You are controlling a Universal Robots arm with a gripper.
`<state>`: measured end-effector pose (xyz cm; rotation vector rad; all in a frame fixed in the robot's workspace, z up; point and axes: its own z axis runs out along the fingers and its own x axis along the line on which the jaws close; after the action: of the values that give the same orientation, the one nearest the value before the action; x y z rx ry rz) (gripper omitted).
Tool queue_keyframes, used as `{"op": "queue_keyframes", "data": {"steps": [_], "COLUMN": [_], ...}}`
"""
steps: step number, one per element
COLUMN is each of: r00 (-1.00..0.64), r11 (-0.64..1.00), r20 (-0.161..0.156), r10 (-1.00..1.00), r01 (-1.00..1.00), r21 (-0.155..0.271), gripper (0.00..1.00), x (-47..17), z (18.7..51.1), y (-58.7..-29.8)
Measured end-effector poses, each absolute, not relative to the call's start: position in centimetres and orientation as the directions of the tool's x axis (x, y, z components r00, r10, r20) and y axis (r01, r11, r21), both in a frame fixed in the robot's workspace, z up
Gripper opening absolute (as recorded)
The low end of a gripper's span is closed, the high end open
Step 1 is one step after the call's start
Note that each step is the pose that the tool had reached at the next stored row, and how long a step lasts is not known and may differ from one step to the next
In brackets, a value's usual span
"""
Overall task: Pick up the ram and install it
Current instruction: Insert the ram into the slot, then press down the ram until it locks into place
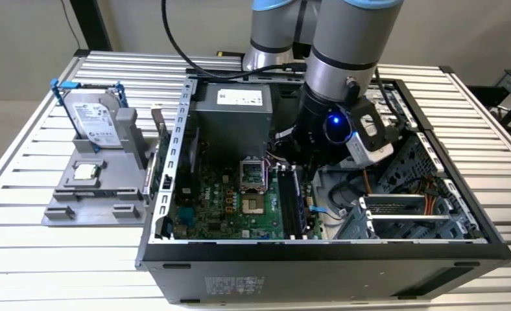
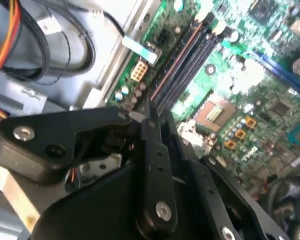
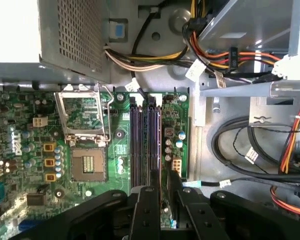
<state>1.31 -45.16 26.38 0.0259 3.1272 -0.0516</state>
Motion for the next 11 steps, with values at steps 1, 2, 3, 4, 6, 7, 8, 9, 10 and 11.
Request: {"op": "queue_keyframes", "data": {"steps": [1,2,3,4,6,7,8,9,10,11], "r00": [-1.0,-1.0,-1.0,-1.0,-1.0,-1.0,-1.0,-1.0,-1.0,-1.0], "r11": [0.999,0.999,0.999,0.999,0.999,0.999,0.999,0.999,0.999,0.999], "r20": [-0.014,-0.014,-0.014,-0.014,-0.014,-0.014,-0.014,-0.014,-0.014,-0.014], "r10": [0.016,0.016,0.016,0.016,0.016,0.016,0.016,0.016,0.016,0.016], "r01": [0.017,0.017,0.017,0.017,0.017,0.017,0.017,0.017,0.017,0.017], "r21": [-0.033,-0.033,-0.033,-0.033,-0.033,-0.033,-0.033,-0.033,-0.033,-0.033], "gripper": [1.0,0.0,0.0,0.0,0.0,0.0,0.0,0.0,0.0,0.0], "x": [1.31,1.31,1.31,1.31,1.31,1.31,1.31,1.31,1.31,1.31], "z": [26.4,26.43,26.45,26.48,26.53,26.55,26.57,26.6,26.62,26.65], "y": [-45.16,-45.16,-45.16,-45.16,-45.16,-45.16,-45.16,-45.16,-45.16,-45.16]}}
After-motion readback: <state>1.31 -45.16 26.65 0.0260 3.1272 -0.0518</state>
